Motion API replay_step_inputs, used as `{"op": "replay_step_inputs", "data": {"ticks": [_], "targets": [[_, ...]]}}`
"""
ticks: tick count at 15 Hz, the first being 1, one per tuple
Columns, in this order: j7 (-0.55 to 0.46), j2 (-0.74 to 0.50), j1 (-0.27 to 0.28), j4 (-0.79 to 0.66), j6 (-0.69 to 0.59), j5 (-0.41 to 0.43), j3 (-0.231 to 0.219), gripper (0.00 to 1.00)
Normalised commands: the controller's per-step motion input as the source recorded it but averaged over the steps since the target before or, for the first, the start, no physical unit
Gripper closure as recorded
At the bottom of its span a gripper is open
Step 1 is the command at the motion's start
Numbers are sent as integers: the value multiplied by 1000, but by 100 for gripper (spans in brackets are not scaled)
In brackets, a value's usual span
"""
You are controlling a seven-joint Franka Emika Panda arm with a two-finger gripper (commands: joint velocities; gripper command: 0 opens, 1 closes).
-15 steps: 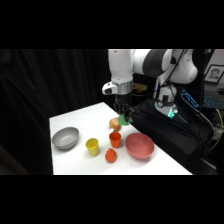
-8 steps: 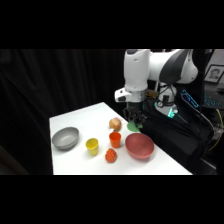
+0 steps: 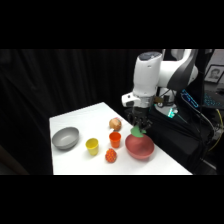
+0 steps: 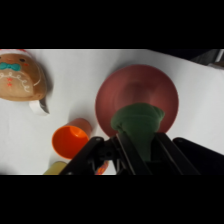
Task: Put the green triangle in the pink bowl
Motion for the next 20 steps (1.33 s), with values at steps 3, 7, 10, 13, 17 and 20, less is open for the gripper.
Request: {"op": "replay_step_inputs", "data": {"ticks": [3,7,10,13,17,20], "targets": [[179,105,42,-106,371,-159,42,95],[196,181,48,-36,335,-180,31,95],[216,192,64,9,278,-191,6,95],[195,157,79,18,238,-169,-22,95],[170,148,76,31,228,-184,-80,95],[190,176,101,72,182,-227,-144,55]]}}
